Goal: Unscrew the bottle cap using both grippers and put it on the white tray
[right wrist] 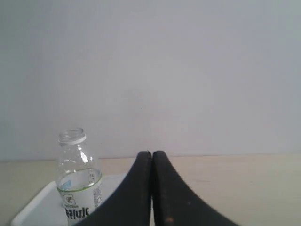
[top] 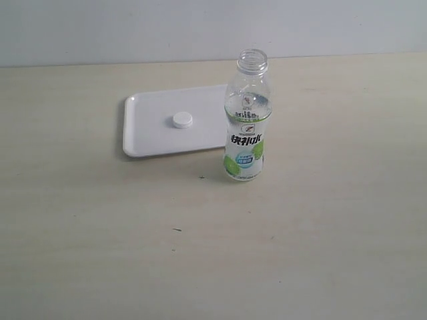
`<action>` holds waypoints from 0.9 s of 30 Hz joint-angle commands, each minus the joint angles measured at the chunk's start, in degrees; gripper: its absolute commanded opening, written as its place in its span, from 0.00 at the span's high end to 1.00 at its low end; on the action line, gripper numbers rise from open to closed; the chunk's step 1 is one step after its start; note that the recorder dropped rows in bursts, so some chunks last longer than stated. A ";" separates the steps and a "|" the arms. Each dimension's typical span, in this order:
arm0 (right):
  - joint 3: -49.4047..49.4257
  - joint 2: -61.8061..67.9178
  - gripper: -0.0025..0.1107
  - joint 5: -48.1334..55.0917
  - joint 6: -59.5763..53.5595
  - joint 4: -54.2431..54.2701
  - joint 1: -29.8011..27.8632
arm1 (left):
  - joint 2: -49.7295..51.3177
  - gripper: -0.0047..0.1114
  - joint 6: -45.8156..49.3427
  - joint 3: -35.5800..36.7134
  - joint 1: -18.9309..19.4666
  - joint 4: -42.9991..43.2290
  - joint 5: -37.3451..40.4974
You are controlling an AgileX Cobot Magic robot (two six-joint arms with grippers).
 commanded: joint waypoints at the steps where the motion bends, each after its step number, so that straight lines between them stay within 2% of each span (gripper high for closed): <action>1: 0.78 -0.41 0.97 1.61 -0.68 -0.28 -0.43 | -0.40 0.96 0.11 0.18 -0.06 -0.49 0.13; 5: 0.78 -0.41 0.97 3.23 -0.35 1.20 -0.43 | -0.40 0.96 0.11 0.18 -0.06 -0.49 0.13; 9: 0.78 -0.41 0.97 8.14 1.14 7.37 -0.43 | -0.40 0.96 0.11 0.18 -0.06 -0.49 0.13; 13: 0.78 -0.41 0.97 8.15 -0.83 9.87 -0.43 | -0.40 0.96 0.11 0.18 -0.06 -0.49 0.13; 15: 0.78 -0.41 0.97 8.64 -14.68 18.93 -0.43 | -0.40 0.96 0.11 0.18 -0.06 -0.49 0.13; 18: 0.78 -0.41 0.97 11.39 -57.55 54.08 -0.43 | -0.40 0.96 0.11 0.18 -0.06 -0.49 0.13; 19: 0.78 -0.41 0.97 11.99 -68.41 64.09 -0.43 | -0.40 0.96 0.11 0.18 -0.06 -0.49 0.13; 21: 0.78 -0.41 0.97 12.79 -87.05 76.81 -0.43 | -0.40 0.96 0.11 0.18 -0.06 -0.49 0.13; 23: 0.78 -0.41 0.97 13.50 -90.99 78.52 -0.43 | -0.40 0.96 0.11 0.18 -0.06 -0.49 0.13; 27: 0.78 -0.41 0.97 15.30 -90.99 78.15 -0.43 | -0.40 0.96 0.11 0.18 -0.06 -0.49 0.13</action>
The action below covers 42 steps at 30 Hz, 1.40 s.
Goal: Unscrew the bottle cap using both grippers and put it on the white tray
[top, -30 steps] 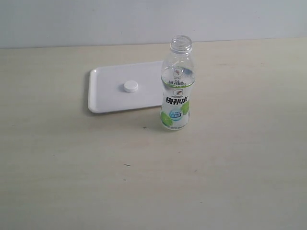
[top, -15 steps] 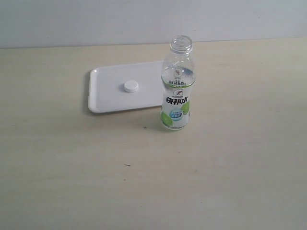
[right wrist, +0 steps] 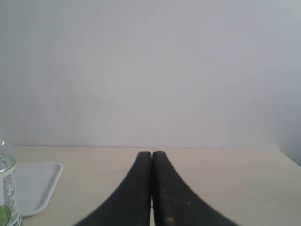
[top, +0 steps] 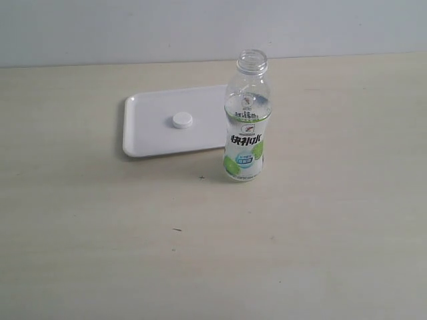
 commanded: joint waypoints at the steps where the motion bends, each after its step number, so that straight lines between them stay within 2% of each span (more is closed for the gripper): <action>1: 0.24 -0.31 0.97 2.26 -4.94 3.01 -0.43 | -0.40 0.96 -0.09 0.18 -0.06 -0.49 0.13; 12: 0.24 -0.31 0.97 2.53 -6.73 8.03 -0.43 | -0.40 0.96 -0.09 0.18 -0.06 -0.49 0.13; 39: 0.24 -0.31 0.97 2.53 -5.62 8.13 -0.43 | -0.40 0.96 0.02 0.18 -0.06 -0.49 -0.22; 42: 0.24 -0.31 0.97 2.53 -5.62 7.93 -0.43 | -0.40 0.96 4.73 0.18 0.04 -0.49 -1.69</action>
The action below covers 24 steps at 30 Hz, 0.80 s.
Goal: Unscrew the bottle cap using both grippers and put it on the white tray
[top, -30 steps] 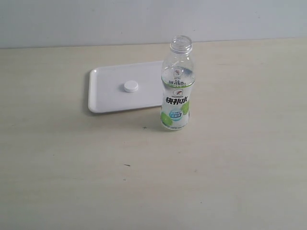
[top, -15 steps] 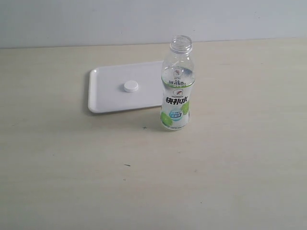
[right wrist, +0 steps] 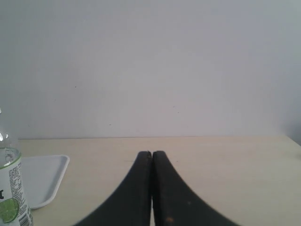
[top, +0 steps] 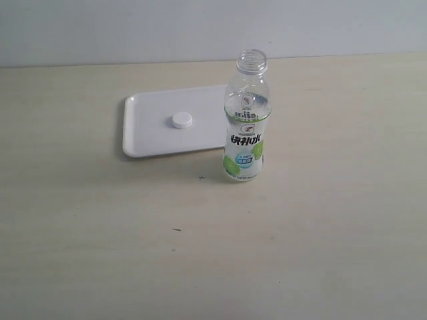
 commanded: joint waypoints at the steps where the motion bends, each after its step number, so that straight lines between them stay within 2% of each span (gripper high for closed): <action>1: 0.24 -0.31 0.97 0.16 0.16 0.00 -0.43 | -0.40 0.96 6.31 0.18 0.76 -0.49 -2.00; 3: 0.24 -0.31 0.97 0.16 0.16 0.00 -0.43 | -0.40 0.96 8.95 0.18 3.55 -0.34 -3.06; 6: 0.24 -0.31 0.97 0.16 0.16 0.00 -0.43 | -0.40 0.96 10.18 0.18 9.59 0.27 -4.61; 7: 0.24 -0.31 0.97 0.16 0.16 0.00 -0.43 | -0.40 0.96 10.18 0.18 13.03 0.27 -5.58; 9: 0.24 -0.31 0.97 0.16 0.23 0.24 -0.43 | -0.40 0.96 10.18 0.18 16.15 0.27 -6.24; 12: 0.24 -0.31 0.97 0.16 0.23 0.24 -0.43 | -0.40 0.96 10.18 0.18 17.24 0.42 -6.24; 22: 0.24 -0.31 0.97 0.16 0.12 0.24 -0.43 | -0.40 0.96 8.82 0.18 17.30 0.39 -5.49; 24: 0.24 -0.31 0.97 0.16 0.12 0.13 -0.43 | -0.40 0.96 1.11 0.18 17.30 8.20 -6.59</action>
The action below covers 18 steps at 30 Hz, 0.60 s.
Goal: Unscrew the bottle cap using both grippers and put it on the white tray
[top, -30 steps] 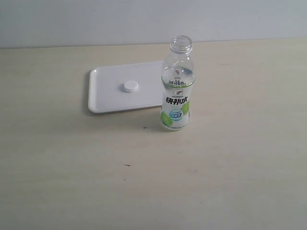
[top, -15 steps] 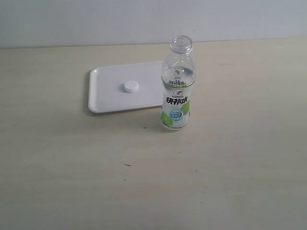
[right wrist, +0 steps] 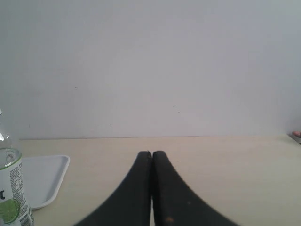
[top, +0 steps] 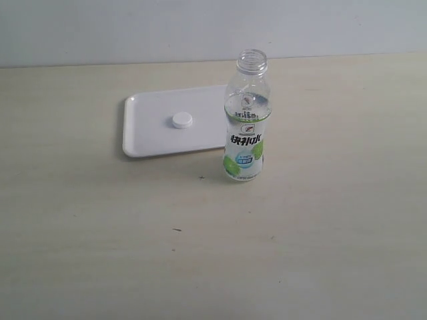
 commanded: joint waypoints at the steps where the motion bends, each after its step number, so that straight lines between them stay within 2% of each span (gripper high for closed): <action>1: 0.24 -0.31 0.97 0.12 0.01 -0.24 -0.43 | -0.40 0.96 -29.66 0.18 0.25 29.99 -1.34; 2: 0.24 -0.31 0.97 0.12 0.01 -0.24 -0.43 | -0.40 0.96 -44.57 0.18 0.25 45.76 -1.34; 3: 0.24 -0.31 0.97 0.12 0.12 -0.24 -0.43 | -0.40 0.96 -74.66 0.18 0.25 75.55 -1.34; 4: 0.24 -0.31 0.97 0.12 0.12 -0.24 -0.43 | -0.40 0.96 -85.07 0.18 0.25 85.12 -1.23; 5: 0.24 -0.31 0.97 0.12 0.12 -0.24 -0.43 | -0.40 0.96 -102.04 0.18 0.25 99.90 -1.35; 7: 0.24 -0.31 0.97 0.12 0.12 -0.24 -0.43 | -0.40 0.96 -106.82 0.18 0.25 104.78 -1.48; 11: 0.24 -0.31 0.97 0.12 0.12 -0.14 -0.43 | -0.40 0.96 -107.82 0.18 0.25 105.37 -0.53; 18: 0.24 -0.31 0.97 0.12 0.12 -0.03 -0.43 | -0.40 0.96 -107.43 0.18 0.25 101.41 1.33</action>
